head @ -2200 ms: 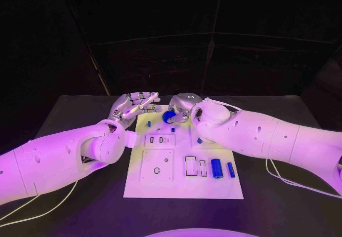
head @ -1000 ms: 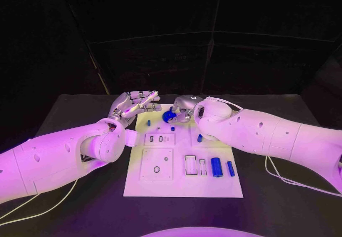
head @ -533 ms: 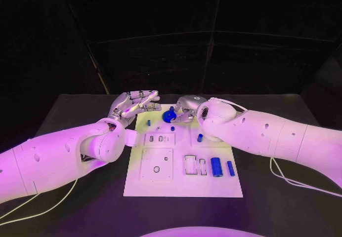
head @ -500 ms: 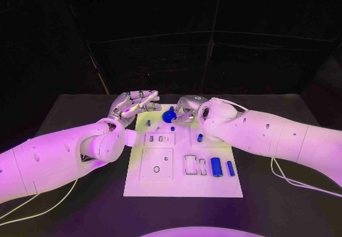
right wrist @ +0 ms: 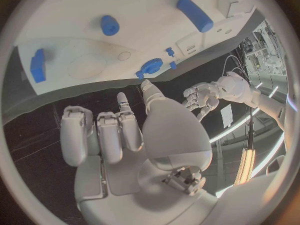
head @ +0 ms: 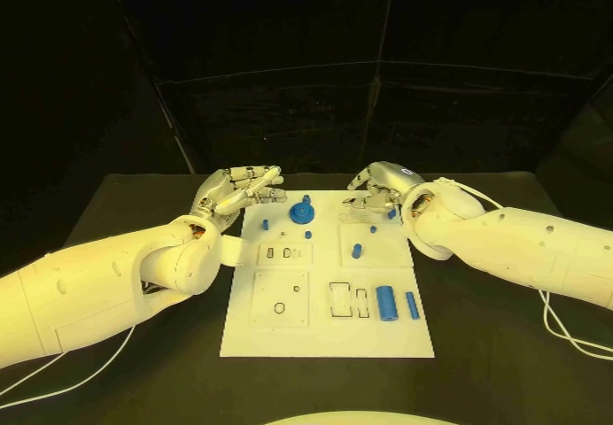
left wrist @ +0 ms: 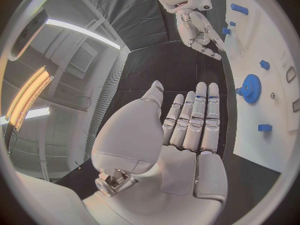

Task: Assemble the parts on the task board

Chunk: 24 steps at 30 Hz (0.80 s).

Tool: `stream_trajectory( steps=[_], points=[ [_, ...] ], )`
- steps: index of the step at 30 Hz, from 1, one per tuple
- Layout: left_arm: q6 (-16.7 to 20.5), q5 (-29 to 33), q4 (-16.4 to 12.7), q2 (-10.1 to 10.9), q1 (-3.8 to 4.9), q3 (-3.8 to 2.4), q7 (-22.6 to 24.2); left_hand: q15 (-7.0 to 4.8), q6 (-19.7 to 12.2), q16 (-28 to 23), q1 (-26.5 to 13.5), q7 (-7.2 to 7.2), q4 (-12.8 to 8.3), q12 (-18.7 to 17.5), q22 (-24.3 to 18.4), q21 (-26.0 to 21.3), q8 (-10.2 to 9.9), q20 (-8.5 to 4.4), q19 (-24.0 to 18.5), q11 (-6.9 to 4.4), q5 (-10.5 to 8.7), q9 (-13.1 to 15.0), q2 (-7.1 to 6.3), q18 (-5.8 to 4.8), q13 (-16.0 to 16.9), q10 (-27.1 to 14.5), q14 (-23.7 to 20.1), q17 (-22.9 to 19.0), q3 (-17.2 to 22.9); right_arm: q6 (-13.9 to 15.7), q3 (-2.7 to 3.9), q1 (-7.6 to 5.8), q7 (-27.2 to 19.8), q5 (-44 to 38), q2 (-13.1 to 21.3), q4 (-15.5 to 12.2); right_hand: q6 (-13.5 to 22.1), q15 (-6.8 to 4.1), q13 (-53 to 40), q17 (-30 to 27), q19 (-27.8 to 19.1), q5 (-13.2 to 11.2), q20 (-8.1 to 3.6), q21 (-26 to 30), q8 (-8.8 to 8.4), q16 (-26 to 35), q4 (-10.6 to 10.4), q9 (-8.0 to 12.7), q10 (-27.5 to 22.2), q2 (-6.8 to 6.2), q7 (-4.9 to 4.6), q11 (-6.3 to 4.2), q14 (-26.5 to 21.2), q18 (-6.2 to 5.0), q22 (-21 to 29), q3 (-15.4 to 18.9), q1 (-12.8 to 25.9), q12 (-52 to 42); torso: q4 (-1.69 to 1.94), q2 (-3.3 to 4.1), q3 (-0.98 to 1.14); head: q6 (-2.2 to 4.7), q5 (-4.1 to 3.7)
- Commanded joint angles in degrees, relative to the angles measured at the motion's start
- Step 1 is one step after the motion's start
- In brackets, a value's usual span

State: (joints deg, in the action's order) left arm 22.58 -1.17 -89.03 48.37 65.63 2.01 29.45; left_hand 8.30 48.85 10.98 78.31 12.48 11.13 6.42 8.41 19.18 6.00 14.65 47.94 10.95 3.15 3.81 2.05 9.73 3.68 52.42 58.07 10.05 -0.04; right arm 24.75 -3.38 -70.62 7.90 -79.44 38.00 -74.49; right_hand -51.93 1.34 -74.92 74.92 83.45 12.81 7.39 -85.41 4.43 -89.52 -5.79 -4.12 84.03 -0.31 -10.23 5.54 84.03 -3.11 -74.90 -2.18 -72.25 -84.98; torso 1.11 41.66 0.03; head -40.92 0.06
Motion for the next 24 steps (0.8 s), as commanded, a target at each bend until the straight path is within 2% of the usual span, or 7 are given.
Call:
stream_trajectory(
  steps=[1, 8, 10, 14, 15, 17, 24],
  points=[
    [-0.33, -0.3, -0.14, 0.04, 0.09, -0.05, 0.36, 0.28, 0.39, -0.21, 0.15, 1.08, -0.34, -0.23, -0.1, -0.22, -0.2, 0.14, -0.06, 0.2, 0.16, -0.09, 0.3, 0.63, -0.09, 0.2, 0.02, 0.09, 0.02, 0.84, 0.04, -0.22, -11.12, 13.08, 2.53, -0.27, -0.75, -0.25, -9.21, 13.04, -0.42, -0.35, -0.06, 0.28, 0.31, 0.17, 1.49, -0.03, 0.87, -0.4, 0.06, -0.23, 5.49, 0.5, -3.01, -0.19, -1.97, 0.41, -0.28, -0.15, 0.01, 0.3, -0.52],
    [-0.46, -0.3, -0.01, -0.21, 0.07, -0.04, 0.37, 0.31, 0.42, -0.32, 0.19, 1.1, -0.43, -0.32, -0.15, -0.3, -0.27, 0.16, -0.16, 0.21, 0.16, -0.09, 0.38, 0.63, -0.09, 0.19, -0.01, 0.13, 0.01, -4.37, 0.02, -0.26, -17.84, 16.99, 6.67, 2.46, -1.56, -0.49, -7.54, 13.1, -0.71, -0.81, -0.3, 0.51, 0.45, 0.18, 4.52, 0.0, -0.79, -1.75, 0.28, -0.47, 5.49, 0.41, -2.56, -0.18, -5.79, 2.2, -0.97, -0.23, 0.32, 0.8, -1.4],
    [-0.53, -0.3, 0.16, -0.39, 0.06, -0.04, 0.36, 0.31, 0.42, -0.32, 0.19, 1.1, -0.43, -0.32, -0.15, -0.3, -0.27, 0.16, -0.16, 0.21, 0.16, -0.09, 0.38, 0.63, -0.09, 0.19, -0.01, 0.13, 0.01, -5.52, 0.01, -0.24, -18.8, 16.87, 7.04, 3.47, -0.87, -0.42, -7.13, 13.48, -0.8, -0.86, -0.3, 0.57, 0.07, 0.06, 4.93, 0.15, -1.22, -2.05, 0.14, -0.37, 5.58, 0.38, -2.4, 0.04, -6.22, 2.65, -0.81, -0.19, 0.31, 0.8, -1.72],
    [-0.64, -0.3, 0.35, -0.66, 0.0, -0.03, 0.34, 0.31, 0.42, -0.32, 0.19, 1.1, -0.43, -0.32, -0.15, -0.3, -0.27, 0.16, -0.16, 0.21, 0.16, -0.09, 0.38, 0.63, -0.09, 0.19, -0.01, 0.13, 0.01, -6.96, 0.0, -0.18, -19.13, 15.54, 6.98, 5.23, 0.47, -0.21, -6.71, 13.74, -0.85, -0.84, -0.16, 0.6, -0.47, -0.03, 5.02, 0.31, -1.65, -2.23, -0.17, -0.08, 5.65, 0.37, -2.33, 0.63, -6.16, 3.12, -1.0, -0.12, 0.65, 0.82, -2.01],
    [-0.68, -0.3, 0.38, -0.71, -0.02, -0.03, 0.33, 0.31, 0.42, -0.32, 0.19, 1.1, -0.43, -0.32, -0.15, -0.3, -0.27, 0.16, -0.16, 0.21, 0.16, -0.09, 0.38, 0.63, -0.09, 0.19, -0.01, 0.13, 0.01, -7.37, 0.0, -0.15, -19.1, 15.08, 6.88, 5.72, 0.91, -0.15, -6.63, 13.79, -0.88, -0.78, -0.11, 0.63, -0.6, -0.05, 4.99, 0.35, -1.74, -2.27, -0.23, -0.03, 5.66, 0.36, -2.28, 0.83, -6.06, 3.21, -0.96, -0.14, 0.55, 0.8, -2.11],
    [-0.73, -0.3, 0.45, -0.82, -0.06, -0.03, 0.32, 0.31, 0.42, -0.32, 0.19, 1.1, -0.43, -0.32, -0.15, -0.3, -0.27, 0.16, -0.16, 0.21, 0.16, -0.09, 0.38, 0.63, -0.09, 0.19, -0.01, 0.13, 0.01, -8.02, 0.0, -0.04, -19.06, 14.48, 6.67, 6.59, 1.62, -0.09, -6.5, 13.92, -0.9, -0.79, -0.03, 0.63, -0.73, -0.09, 4.97, 0.37, -1.87, -2.31, -0.27, 0.03, 5.69, 0.35, -2.26, 1.17, -5.98, 3.35, -1.0, -0.13, 0.67, 0.76, -2.24],
    [-0.84, -0.3, 0.61, -1.07, -0.21, -0.01, 0.31, 0.31, 0.42, -0.32, 0.19, 1.1, -0.43, -0.32, -0.15, -0.3, -0.27, 0.16, -0.16, 0.21, 0.16, -0.09, 0.38, 0.63, -0.09, 0.19, -0.01, 0.13, 0.01, -9.95, -0.01, 0.99, -19.47, 13.62, 5.91, 9.41, 2.45, -0.03, -6.35, 14.21, -0.89, -0.94, 0.04, 0.63, -0.79, -0.18, 5.06, 0.39, -2.03, -2.28, -0.3, 0.06, 5.76, 0.35, -2.27, 1.51, -6.11, 3.52, -0.96, -0.14, 0.59, 0.67, -2.4]
  ],
)
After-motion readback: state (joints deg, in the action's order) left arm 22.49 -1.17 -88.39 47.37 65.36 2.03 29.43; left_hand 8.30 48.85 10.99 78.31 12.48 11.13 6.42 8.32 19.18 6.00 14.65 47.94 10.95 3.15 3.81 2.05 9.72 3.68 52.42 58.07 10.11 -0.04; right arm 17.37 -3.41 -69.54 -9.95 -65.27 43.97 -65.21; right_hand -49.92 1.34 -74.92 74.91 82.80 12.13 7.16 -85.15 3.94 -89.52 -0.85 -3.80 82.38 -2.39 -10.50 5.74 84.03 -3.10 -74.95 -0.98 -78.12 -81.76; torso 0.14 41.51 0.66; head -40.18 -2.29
